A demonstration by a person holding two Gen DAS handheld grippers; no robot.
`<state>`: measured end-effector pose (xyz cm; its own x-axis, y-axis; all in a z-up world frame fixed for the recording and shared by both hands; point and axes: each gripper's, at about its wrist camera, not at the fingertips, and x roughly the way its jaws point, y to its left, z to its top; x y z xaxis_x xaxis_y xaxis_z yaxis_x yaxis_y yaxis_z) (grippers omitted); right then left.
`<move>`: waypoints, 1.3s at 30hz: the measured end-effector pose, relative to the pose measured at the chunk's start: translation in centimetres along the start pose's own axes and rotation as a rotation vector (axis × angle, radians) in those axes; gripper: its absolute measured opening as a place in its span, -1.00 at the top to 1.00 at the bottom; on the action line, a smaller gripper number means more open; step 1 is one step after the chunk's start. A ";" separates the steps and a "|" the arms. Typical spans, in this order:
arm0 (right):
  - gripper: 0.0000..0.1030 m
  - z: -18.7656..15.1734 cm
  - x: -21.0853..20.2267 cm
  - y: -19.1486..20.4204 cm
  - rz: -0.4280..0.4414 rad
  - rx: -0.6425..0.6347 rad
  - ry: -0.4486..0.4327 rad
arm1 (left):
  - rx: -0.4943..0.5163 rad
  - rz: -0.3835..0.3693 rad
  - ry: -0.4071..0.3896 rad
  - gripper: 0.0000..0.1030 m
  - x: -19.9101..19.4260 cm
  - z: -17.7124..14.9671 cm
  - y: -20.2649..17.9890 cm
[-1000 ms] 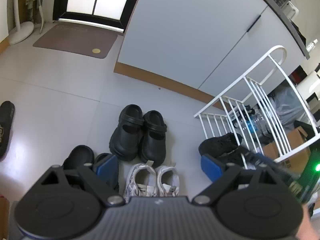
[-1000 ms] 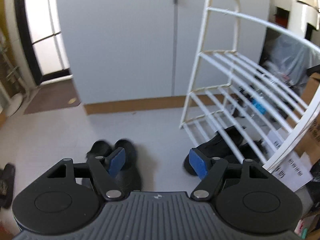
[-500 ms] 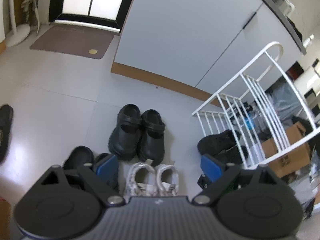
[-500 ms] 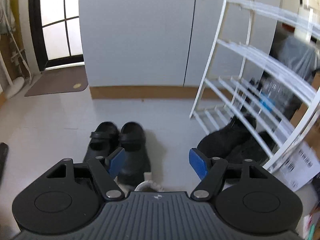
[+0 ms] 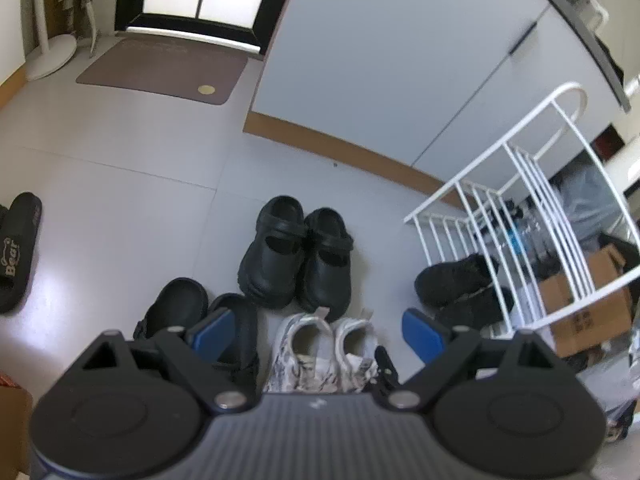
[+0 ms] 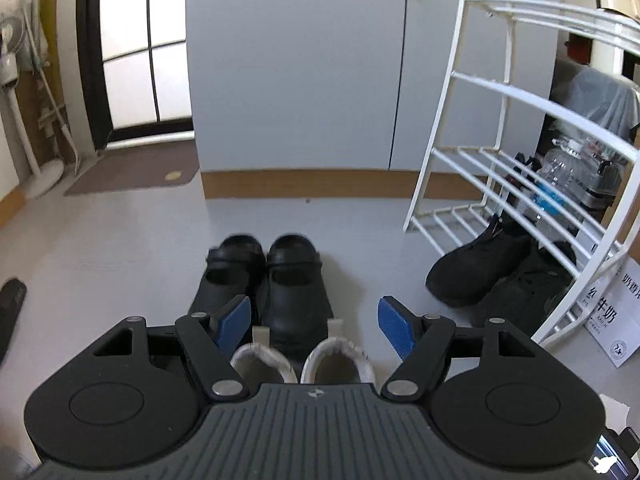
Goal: Organize scattered shoes
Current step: 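Open the right tool and withdraw it from the rack, then lower the right tool onto the white sneaker pair and close on both heels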
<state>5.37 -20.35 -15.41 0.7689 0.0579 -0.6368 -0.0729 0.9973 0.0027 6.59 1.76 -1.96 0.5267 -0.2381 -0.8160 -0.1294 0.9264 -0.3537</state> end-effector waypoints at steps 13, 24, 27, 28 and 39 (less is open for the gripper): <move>-0.46 -3.9 3.5 1.2 0.011 0.076 0.055 | 0.002 0.031 0.052 -0.79 3.1 1.3 0.6; -0.46 -5.0 6.1 -0.4 0.063 0.149 0.042 | 0.035 0.027 0.089 -0.79 5.4 1.9 -0.5; -0.46 -5.2 6.7 0.1 0.077 0.128 0.034 | 0.019 0.038 0.115 -0.79 6.3 2.0 0.2; -0.46 -5.5 7.0 0.5 0.083 0.106 0.026 | 0.013 0.040 0.118 -0.79 6.4 2.1 0.4; -0.46 -8.0 9.1 0.6 0.022 0.055 0.096 | -0.024 0.038 0.120 -0.79 6.9 2.7 1.2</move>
<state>7.26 -19.55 -27.38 0.7029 0.0784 -0.7069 -0.0528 0.9969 0.0581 12.32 2.05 -6.75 0.4174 -0.2376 -0.8771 -0.1680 0.9284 -0.3314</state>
